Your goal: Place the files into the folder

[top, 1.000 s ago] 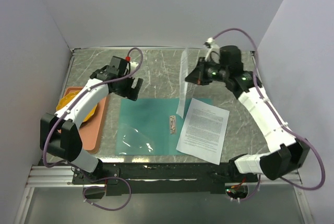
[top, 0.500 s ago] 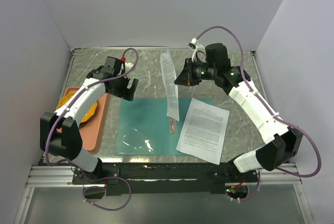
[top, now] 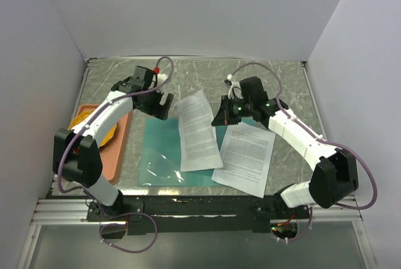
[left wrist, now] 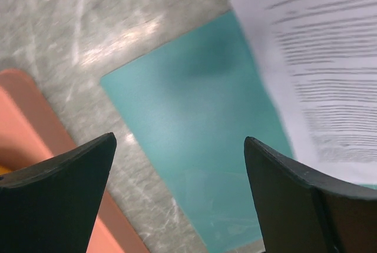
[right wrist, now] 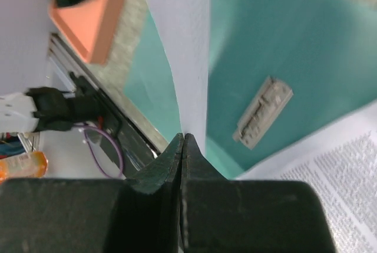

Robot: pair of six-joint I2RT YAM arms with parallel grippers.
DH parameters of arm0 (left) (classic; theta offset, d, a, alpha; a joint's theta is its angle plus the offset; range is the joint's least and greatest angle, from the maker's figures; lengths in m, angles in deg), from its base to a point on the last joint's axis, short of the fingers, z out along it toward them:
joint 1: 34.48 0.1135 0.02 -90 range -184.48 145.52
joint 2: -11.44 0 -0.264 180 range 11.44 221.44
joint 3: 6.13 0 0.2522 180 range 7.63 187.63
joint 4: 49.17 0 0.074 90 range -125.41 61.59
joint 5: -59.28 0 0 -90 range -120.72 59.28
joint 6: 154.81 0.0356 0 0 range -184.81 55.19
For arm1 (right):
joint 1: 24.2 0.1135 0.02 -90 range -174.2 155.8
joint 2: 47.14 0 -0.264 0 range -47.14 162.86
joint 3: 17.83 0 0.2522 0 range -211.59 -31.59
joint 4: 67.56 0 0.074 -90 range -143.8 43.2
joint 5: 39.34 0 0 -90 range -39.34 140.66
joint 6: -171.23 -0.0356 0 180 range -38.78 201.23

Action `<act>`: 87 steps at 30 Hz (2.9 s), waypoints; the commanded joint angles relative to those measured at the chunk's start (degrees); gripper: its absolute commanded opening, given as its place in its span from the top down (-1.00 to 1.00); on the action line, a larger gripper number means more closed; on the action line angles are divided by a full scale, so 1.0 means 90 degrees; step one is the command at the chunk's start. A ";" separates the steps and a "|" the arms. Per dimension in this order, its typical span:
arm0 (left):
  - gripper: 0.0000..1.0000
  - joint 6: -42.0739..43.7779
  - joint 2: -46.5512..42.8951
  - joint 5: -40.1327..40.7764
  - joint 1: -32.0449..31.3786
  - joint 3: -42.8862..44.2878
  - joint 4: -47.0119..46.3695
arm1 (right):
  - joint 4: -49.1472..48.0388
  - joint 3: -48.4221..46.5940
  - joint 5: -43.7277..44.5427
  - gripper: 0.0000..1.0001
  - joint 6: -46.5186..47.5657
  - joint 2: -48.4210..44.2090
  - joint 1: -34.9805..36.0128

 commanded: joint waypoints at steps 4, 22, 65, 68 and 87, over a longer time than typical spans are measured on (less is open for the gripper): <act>-0.94 0.0225 0.0194 0.0280 -0.1426 0.0054 -0.0459 | -0.1046 0.0730 0.0167 1.00 -0.0343 0.0199 -0.0042; -0.98 0.0606 0.0682 0.1228 -0.1858 -0.1128 -0.1113 | -0.0900 0.1366 0.0460 0.18 -0.0060 0.0990 -0.0061; -0.99 0.1464 0.0107 0.0798 0.0289 -0.0571 -0.0157 | -0.1740 0.1132 -0.0087 1.00 -0.0343 0.1576 0.0231; -0.97 0.2157 -0.0390 0.0798 0.0583 -0.1263 -0.0283 | -0.1730 0.1083 -0.0008 1.00 -0.0412 0.1625 0.0290; -0.92 0.3916 -0.1944 0.0320 0.0593 -0.3286 -0.0420 | -0.1457 0.0156 0.0275 1.00 -0.0627 0.2425 0.0661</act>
